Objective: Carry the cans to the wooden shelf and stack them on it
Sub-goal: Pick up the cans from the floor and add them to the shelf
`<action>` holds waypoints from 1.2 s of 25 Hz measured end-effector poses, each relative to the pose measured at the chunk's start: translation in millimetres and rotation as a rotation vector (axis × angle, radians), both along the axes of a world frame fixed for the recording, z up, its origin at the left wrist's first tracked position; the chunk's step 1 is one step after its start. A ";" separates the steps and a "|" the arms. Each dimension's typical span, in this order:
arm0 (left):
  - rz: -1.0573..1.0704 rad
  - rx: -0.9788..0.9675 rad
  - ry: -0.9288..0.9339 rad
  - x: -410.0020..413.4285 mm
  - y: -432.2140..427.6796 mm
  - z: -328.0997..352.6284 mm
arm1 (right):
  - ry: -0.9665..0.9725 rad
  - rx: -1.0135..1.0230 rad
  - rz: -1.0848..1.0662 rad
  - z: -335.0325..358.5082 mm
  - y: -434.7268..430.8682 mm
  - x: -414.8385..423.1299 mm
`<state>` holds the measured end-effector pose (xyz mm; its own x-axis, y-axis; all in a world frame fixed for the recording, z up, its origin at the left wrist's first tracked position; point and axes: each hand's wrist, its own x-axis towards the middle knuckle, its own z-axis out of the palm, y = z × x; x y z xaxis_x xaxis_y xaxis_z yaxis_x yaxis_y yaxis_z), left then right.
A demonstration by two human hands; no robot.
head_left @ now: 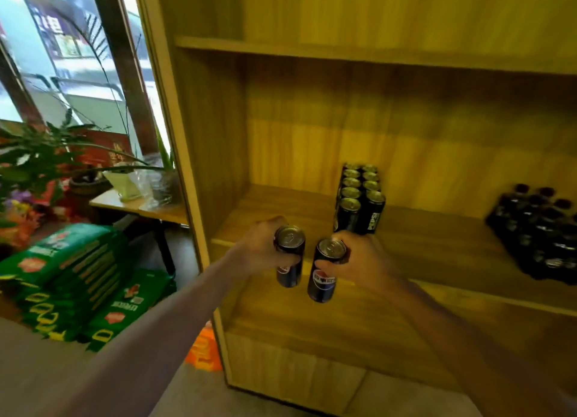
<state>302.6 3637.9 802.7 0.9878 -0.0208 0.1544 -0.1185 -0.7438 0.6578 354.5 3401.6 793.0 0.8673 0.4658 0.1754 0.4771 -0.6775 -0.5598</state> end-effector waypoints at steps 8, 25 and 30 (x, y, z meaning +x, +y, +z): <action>-0.033 -0.061 -0.033 67.7 -83.0 20.9 | -0.032 0.034 -0.164 30.3 -74.8 45.3; 0.093 -0.032 0.078 119.0 -111.8 -6.7 | -0.003 -0.020 -0.397 -1.1 -68.4 97.6; 0.161 -0.117 0.074 131.9 -110.0 -21.0 | -0.009 0.007 -0.428 -7.3 -62.9 106.8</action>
